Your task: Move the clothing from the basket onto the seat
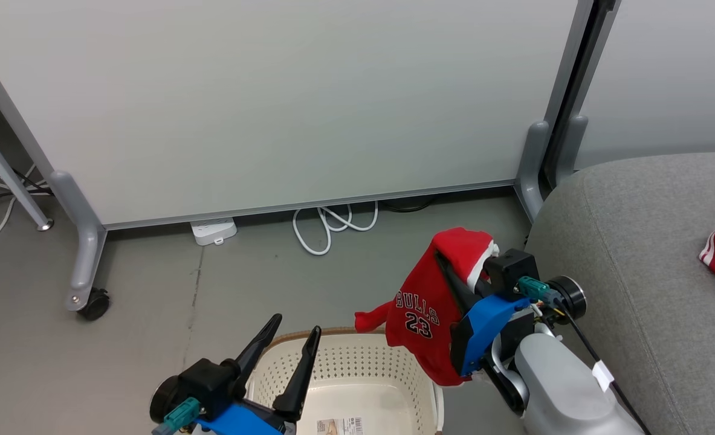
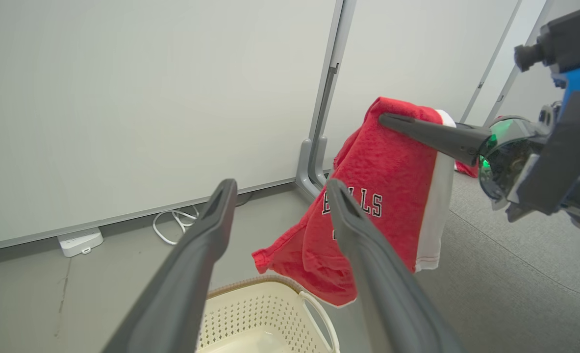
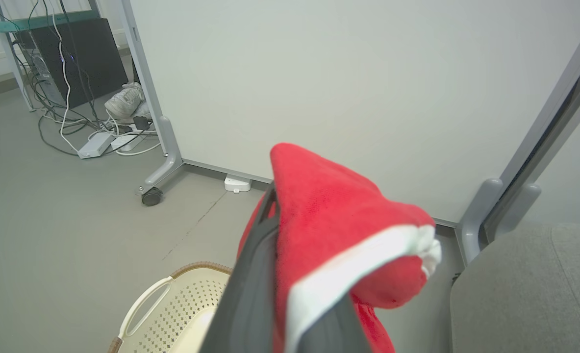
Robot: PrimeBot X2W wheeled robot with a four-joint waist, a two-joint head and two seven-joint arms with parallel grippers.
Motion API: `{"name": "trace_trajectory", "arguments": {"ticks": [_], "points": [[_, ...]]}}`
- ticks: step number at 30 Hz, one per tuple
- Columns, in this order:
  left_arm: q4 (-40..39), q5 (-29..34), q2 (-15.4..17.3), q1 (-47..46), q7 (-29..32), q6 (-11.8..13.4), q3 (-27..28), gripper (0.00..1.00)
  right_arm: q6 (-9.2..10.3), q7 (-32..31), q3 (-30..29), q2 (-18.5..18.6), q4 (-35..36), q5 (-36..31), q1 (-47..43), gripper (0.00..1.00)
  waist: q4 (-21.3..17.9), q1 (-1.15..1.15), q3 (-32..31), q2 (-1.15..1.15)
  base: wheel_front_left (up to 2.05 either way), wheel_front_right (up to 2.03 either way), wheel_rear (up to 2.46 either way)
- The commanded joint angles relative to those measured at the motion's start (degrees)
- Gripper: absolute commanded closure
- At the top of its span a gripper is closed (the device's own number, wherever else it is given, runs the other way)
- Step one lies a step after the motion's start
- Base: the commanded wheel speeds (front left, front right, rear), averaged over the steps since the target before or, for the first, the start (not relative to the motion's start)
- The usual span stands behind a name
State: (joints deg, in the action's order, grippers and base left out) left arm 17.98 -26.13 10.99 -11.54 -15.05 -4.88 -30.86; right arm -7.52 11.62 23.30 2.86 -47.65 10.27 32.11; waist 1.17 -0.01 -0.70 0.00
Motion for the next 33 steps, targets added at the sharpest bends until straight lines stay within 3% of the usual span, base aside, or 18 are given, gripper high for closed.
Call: {"name": "trace_trajectory", "arguments": {"ticks": [1,8,13,23,33], "points": [[-0.32,0.54,-0.13,0.61,-0.18,-0.42,0.68,0.0,0.06,-0.07,-0.25,0.04,0.4,-0.43,-0.71,1.0,0.01,0.01,0.02,0.0,0.0,0.0,0.0],[-0.81,3.67,-2.02,2.71,-0.17,-1.76,5.19,0.0,0.06,-0.69,-1.54,0.04,1.64,-1.01,-1.46,1.0,-0.81,0.01,0.07,0.0,0.0,0.0,0.0],[-0.81,5.32,-2.99,3.26,-0.18,-2.25,7.11,0.0,0.06,-1.03,-1.8,0.04,2.66,-0.84,-1.66,1.0,-3.61,0.01,0.35,0.0,0.0,0.0,0.0],[-0.72,6.78,-4.67,2.03,-0.18,-2.61,7.41,0.0,0.06,-2.12,-2.34,0.04,4.06,-2.54,-1.61,1.0,-14.32,0.01,2.22,0.0,0.0,0.0,0.0],[-1.09,6.28,-4.02,0.06,-0.18,-2.64,6.3,0.0,0.06,-1.99,-2.74,0.02,5.21,-2.3,-2.02,1.0,-25.08,0.01,4.09,0.0,0.0,0.0,0.0]]}}
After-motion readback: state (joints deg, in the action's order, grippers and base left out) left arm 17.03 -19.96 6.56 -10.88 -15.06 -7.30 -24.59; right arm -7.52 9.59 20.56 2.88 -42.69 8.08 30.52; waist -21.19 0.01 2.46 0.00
